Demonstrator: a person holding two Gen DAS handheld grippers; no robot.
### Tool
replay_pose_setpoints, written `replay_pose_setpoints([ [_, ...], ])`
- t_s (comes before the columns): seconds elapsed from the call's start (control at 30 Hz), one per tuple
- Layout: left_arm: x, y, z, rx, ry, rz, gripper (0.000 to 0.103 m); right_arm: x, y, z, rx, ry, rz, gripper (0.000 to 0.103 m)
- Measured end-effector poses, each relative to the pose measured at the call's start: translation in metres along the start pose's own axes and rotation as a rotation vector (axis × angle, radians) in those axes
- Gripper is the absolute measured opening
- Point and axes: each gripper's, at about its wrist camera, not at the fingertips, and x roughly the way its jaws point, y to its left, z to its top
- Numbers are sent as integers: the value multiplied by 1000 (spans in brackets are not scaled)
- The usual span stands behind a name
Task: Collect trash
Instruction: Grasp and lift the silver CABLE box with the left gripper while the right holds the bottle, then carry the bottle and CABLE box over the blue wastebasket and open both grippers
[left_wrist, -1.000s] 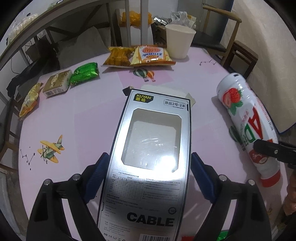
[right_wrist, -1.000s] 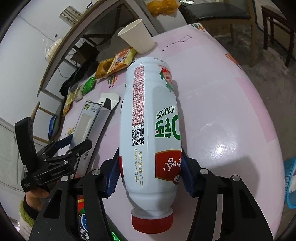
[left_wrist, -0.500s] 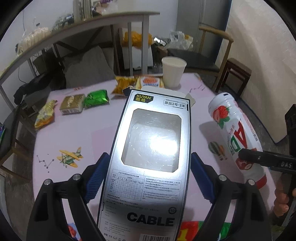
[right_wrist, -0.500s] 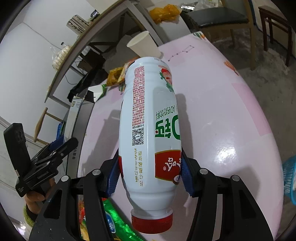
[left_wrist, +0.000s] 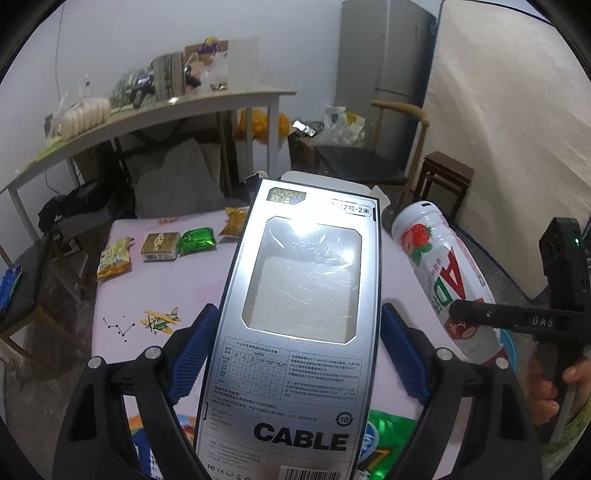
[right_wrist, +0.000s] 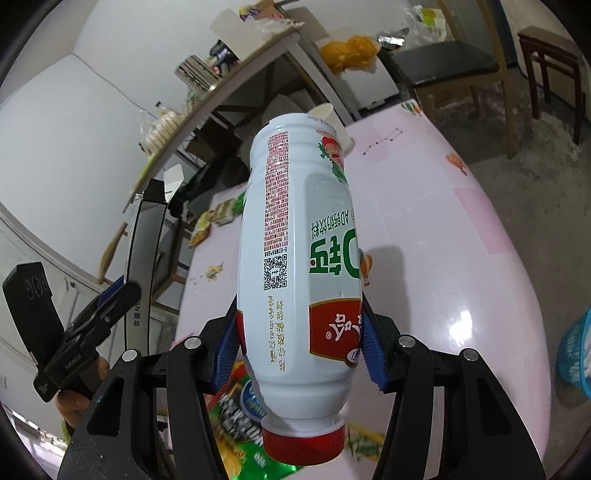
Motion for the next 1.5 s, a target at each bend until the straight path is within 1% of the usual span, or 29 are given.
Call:
replay_pose_setpoints([
  [0.13, -19, -29, -15, 15, -12, -14, 85, -21, -3, -12, -3, -14, 19, 54],
  [0.23, -26, -50, -30, 19, -20, -6, 85, -33, -8, -22, -2, -19, 26, 54],
  [0.33, -30, -68, -47, 3, -23, -10, 85, -46, -18, -34, 21, -27, 49, 54],
  [0.4, -34, -83, -58, 15, -35, -10, 85, -56, -25, -45, 36, -38, 51, 54],
  [0.5, -34, -105, -71, 14, -28, -27, 85, -66, -40, -62, 66, -41, 51, 54],
  [0.57, -34, -123, -77, 36, -33, -21, 85, -71, -51, -70, 89, -39, 44, 54],
  [0.6, -34, -135, -81, 65, -38, -19, 85, -74, -56, -74, 101, -40, 39, 54],
  [0.7, -32, -161, -87, 110, -34, -34, 85, -84, -72, -86, 136, -46, 31, 54],
  [0.83, -27, -191, -90, 154, -29, -63, 85, -101, -90, -97, 187, -72, 29, 54],
  [0.97, -22, -224, -92, 205, -26, -93, 85, -117, -106, -101, 228, -104, 21, 54],
  [1.23, -3, -288, -88, 292, -3, -160, 85, -142, -148, -113, 332, -172, -1, 54],
  [1.33, 9, -313, -85, 321, 16, -206, 85, -154, -171, -122, 389, -203, -27, 54],
  [1.5, 34, -362, -78, 383, 70, -303, 85, -184, -226, -139, 530, -279, -99, 54],
])
